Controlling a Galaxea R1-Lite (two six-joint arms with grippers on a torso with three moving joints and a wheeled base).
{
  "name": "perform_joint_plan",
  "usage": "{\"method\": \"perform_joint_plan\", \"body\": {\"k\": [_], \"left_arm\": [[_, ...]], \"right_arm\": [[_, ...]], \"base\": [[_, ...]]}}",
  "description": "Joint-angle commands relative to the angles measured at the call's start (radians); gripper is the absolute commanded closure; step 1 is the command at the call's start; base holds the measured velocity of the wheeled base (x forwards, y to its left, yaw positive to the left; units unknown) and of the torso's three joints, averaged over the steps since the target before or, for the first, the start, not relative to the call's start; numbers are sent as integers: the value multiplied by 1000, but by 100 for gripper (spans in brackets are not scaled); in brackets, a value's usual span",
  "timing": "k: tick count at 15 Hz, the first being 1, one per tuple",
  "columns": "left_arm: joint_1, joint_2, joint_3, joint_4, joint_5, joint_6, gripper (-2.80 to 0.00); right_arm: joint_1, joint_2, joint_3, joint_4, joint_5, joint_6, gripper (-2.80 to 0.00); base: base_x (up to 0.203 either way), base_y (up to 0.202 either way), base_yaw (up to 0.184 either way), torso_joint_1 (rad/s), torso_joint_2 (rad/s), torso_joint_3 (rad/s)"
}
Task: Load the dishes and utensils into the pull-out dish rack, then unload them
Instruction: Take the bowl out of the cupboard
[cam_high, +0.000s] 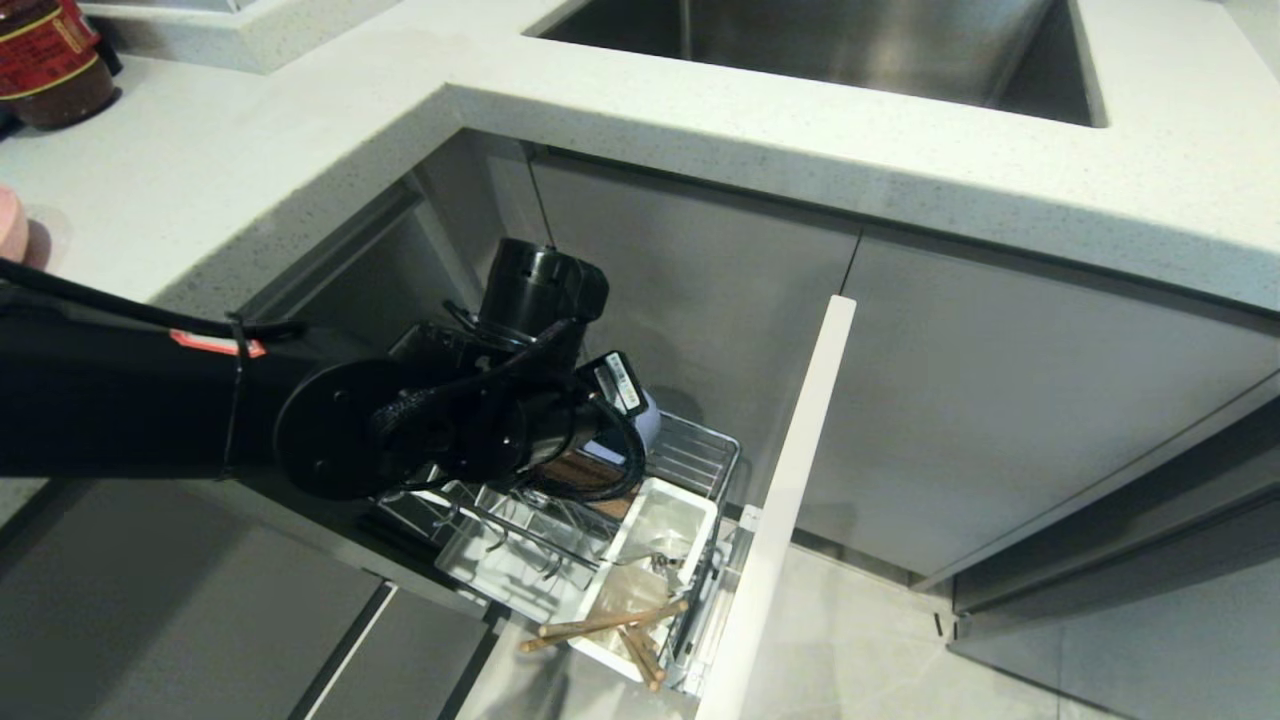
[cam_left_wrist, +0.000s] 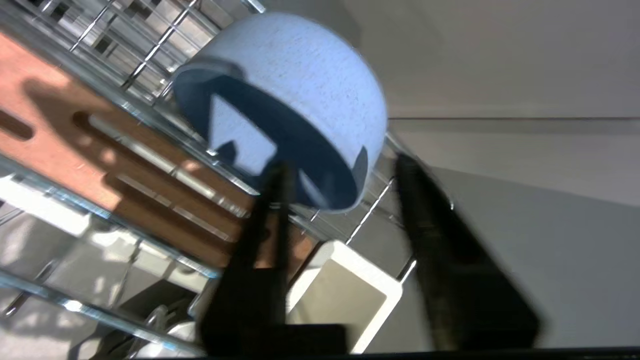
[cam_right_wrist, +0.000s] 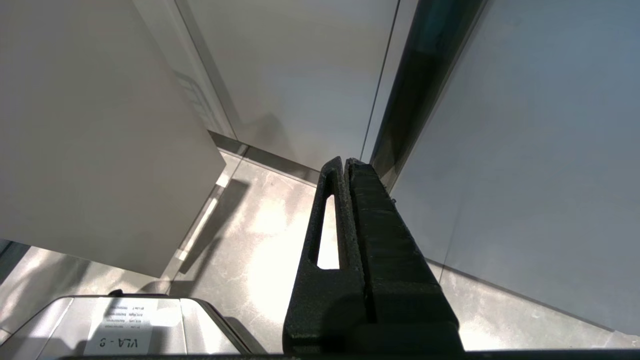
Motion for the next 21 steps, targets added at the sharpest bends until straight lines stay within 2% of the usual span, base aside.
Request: {"method": "perform_joint_plan", "body": {"k": [1,4,9,21], "left_arm": [[1,14,0,-4,3,-5,-280],[7,51,-1,-61,3,1,-280],[16,111,-51,-170,3,86,-280],[15,169,-68,-196,1,88,-280]], "right_arm": [[0,0,0,0,-1,0,0],[0,0,0,0,0,0,0],[0,0,0,0,0,0,0],[0,0,0,0,0,-2,0]], "base": [[0,0,0,0,0,0],[0,0,0,0,0,0],[0,0,0,0,0,0],[0,0,0,0,0,0]]}}
